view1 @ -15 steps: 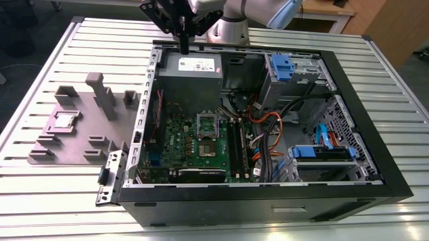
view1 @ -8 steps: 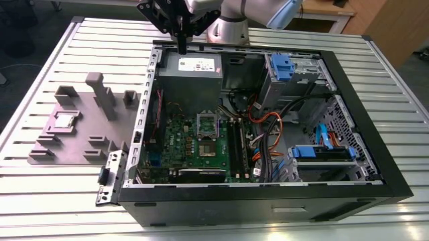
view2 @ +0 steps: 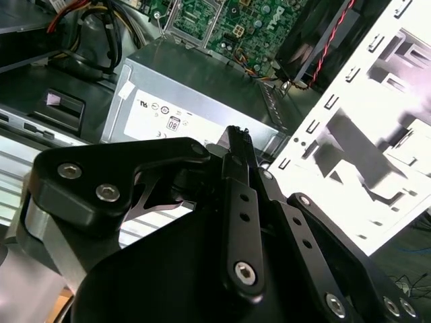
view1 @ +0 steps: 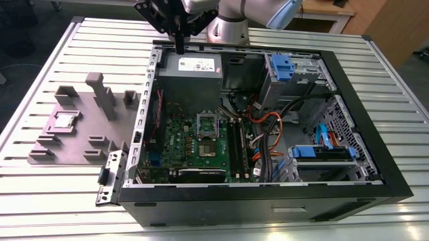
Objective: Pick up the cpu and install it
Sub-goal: 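Reach for the cpu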
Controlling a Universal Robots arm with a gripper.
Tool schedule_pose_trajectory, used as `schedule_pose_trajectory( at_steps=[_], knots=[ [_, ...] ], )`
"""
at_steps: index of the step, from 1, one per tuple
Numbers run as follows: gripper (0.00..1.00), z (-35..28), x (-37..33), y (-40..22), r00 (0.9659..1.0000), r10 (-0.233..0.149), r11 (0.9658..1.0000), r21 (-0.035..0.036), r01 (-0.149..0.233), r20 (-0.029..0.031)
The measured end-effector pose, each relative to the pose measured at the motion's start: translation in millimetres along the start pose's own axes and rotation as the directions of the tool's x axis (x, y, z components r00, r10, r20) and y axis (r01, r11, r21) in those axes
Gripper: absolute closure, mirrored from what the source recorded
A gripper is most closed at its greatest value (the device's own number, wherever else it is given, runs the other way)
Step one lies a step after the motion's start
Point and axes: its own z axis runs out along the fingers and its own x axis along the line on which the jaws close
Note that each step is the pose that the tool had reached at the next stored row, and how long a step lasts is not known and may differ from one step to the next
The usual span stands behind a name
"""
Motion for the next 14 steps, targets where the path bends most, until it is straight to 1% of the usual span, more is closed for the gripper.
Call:
schedule_pose_trajectory(
  at_steps=[14],
  knots=[
    [0.89, 0.0, 4.1, -0.3, 1.0, 0.0, 1.0, 0.0, 0.0, -0.0001]
  ],
)
